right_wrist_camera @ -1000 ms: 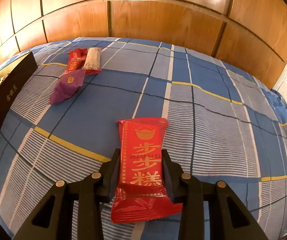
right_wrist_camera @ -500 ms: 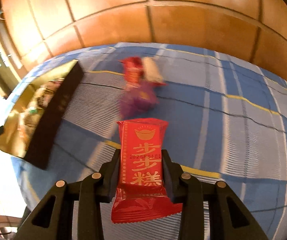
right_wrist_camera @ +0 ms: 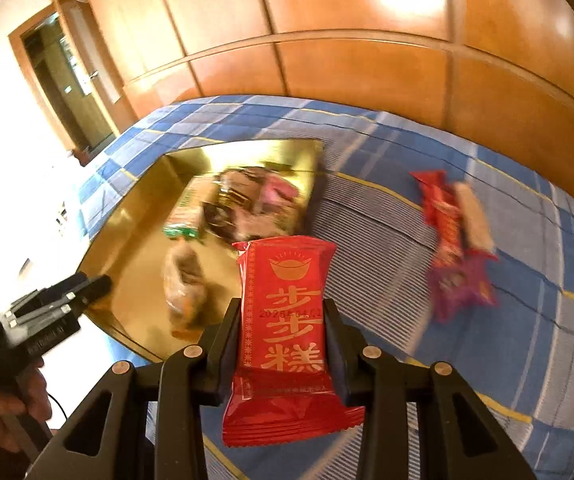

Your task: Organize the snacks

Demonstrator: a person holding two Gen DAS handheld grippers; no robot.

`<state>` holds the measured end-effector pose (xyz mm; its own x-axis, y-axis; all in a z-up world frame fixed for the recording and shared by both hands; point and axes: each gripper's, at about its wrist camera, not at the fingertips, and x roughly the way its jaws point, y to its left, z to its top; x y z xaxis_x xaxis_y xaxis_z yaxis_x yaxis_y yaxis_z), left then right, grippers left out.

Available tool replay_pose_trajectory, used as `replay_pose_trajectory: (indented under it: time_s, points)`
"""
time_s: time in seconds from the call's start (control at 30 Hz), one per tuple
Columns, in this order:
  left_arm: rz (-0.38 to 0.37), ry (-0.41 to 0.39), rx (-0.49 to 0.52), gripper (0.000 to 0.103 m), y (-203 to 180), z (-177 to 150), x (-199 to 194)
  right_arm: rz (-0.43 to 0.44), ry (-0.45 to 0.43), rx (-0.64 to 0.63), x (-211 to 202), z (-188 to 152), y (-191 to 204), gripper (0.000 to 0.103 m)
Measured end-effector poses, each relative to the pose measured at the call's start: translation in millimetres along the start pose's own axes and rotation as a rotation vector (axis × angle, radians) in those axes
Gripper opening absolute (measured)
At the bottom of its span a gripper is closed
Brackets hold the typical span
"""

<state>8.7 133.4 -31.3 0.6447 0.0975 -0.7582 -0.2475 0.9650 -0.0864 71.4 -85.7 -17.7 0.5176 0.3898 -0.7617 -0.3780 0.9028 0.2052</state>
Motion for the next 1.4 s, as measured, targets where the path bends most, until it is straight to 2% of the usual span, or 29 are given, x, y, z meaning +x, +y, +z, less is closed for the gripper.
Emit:
replay_pose_trajectory:
  time_s: [0.27, 0.63, 0.7, 0.9, 1.4]
  points:
    - [0.015, -0.002, -0.015, 0.053, 9.9, -1.4, 1.1, -0.031, 0.042, -0.066, 38.7, 28.6, 38.7, 0.038]
    - [0.021, 0.013, -0.027, 0.053, 15.7, -4.3, 6.6, -0.075, 0.104, -0.104, 80.2, 28.2, 56.1, 0.039]
    - [0.024, 0.014, -0.027, 0.053, 16.1, -4.7, 7.0, -0.071, 0.108, -0.109, 81.0, 26.2, 57.0, 0.042]
    - [0.024, 0.014, -0.025, 0.053, 15.1, -5.1, 6.8, -0.051, 0.094, -0.093, 75.5, 20.3, 54.7, 0.042]
    - [0.016, -0.014, 0.014, 0.053, 2.3, -3.6, -6.2, -0.064, -0.029, -0.021, 28.3, 11.3, 30.0, 0.042]
